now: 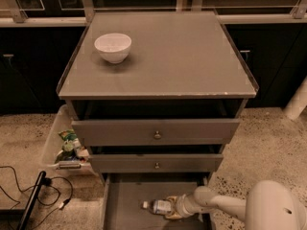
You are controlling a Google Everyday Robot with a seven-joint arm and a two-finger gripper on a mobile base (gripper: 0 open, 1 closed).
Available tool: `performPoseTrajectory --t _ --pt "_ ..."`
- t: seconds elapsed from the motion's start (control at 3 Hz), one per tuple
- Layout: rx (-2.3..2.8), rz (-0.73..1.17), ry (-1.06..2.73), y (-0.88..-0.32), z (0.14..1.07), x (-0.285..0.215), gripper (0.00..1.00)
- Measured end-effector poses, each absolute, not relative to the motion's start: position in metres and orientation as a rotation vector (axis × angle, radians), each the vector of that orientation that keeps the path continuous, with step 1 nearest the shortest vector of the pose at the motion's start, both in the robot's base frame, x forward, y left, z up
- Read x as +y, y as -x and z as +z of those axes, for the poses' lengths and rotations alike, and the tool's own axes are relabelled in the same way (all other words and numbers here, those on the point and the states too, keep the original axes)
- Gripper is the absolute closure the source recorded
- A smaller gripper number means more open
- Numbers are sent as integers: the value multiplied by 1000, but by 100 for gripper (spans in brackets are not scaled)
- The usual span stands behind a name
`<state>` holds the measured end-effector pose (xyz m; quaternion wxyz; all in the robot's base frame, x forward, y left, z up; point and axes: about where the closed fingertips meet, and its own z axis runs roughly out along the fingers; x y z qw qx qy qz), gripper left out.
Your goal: Place blue plastic bottle into bottom drawer
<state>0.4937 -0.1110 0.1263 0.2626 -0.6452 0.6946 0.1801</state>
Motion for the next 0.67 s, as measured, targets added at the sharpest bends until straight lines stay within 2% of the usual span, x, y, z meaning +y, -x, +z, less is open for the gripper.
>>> performPoseTrajectory --t 0.67 --pt "1879 487 1745 -494 126 -111 17"
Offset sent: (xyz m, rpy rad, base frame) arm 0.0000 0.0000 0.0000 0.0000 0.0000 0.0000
